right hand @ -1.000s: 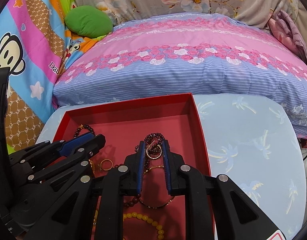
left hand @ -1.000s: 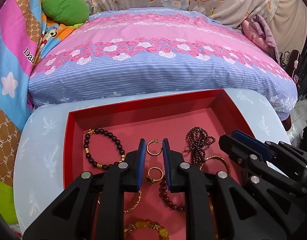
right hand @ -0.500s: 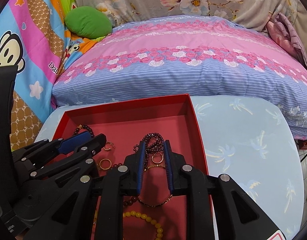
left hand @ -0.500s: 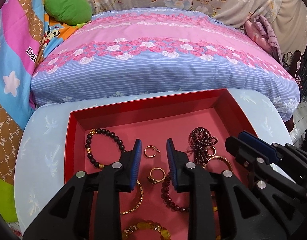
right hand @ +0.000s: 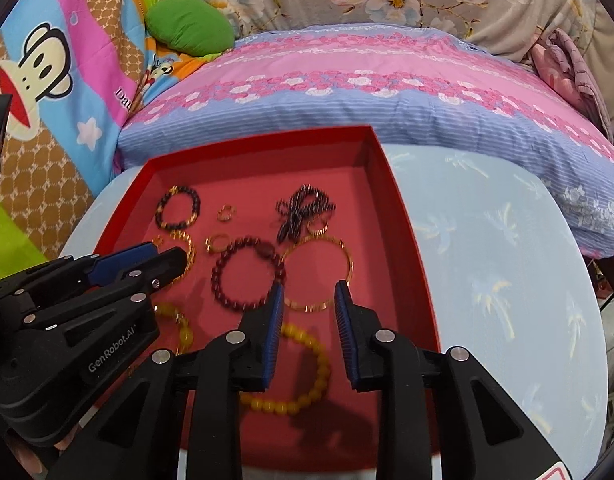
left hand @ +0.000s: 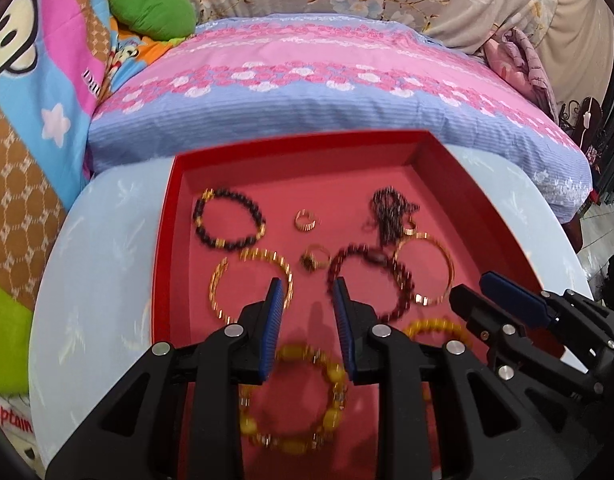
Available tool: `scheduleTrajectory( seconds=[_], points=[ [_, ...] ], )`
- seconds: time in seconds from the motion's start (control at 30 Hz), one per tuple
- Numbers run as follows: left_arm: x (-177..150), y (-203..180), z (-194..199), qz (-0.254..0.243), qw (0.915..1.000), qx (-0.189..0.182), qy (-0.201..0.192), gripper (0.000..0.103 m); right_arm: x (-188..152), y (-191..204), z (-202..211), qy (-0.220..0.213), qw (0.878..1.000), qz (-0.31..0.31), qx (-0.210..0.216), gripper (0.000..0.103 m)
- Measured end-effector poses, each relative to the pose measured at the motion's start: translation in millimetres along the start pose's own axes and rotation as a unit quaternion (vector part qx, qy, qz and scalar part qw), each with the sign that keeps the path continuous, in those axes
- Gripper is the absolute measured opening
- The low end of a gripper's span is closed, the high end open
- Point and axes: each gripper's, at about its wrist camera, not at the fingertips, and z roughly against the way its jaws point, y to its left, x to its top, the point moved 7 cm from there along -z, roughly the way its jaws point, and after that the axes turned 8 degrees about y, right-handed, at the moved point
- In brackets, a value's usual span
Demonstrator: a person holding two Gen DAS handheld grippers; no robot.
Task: Organize jewelry
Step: 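Lift both tools out of the red box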
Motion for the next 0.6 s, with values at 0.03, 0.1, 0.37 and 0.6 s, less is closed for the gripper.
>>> scheduleTrajectory(
  seconds=[0.03,0.1,0.37,0.6],
  points=[
    [-6.8,0.4,1.4,0.002,1.0000,-0.003,0.002,0.024,-5.0,0.4,0.9,0.002,1.000,0.000,0.001,0.026],
    [-19.8,1.0,4.6,0.003,1.0000,-0.004,0.005,0.024,-15.0,0.7,2.2,0.006,1.000,0.000,-0.001,0.026],
    [-56.1,2.7,16.0,0.004,0.9998,-0.006,0.018,0.024,-38.1,7.1,16.3,-0.001,1.000,0.013,-0.019,0.026],
    [-71.6,4.6,28.9,0.006,0.9998,-0.007,0.016,0.024,-58.9,7.8,28.3,0.005,1.000,0.003,-0.017,0.026]
  ],
)
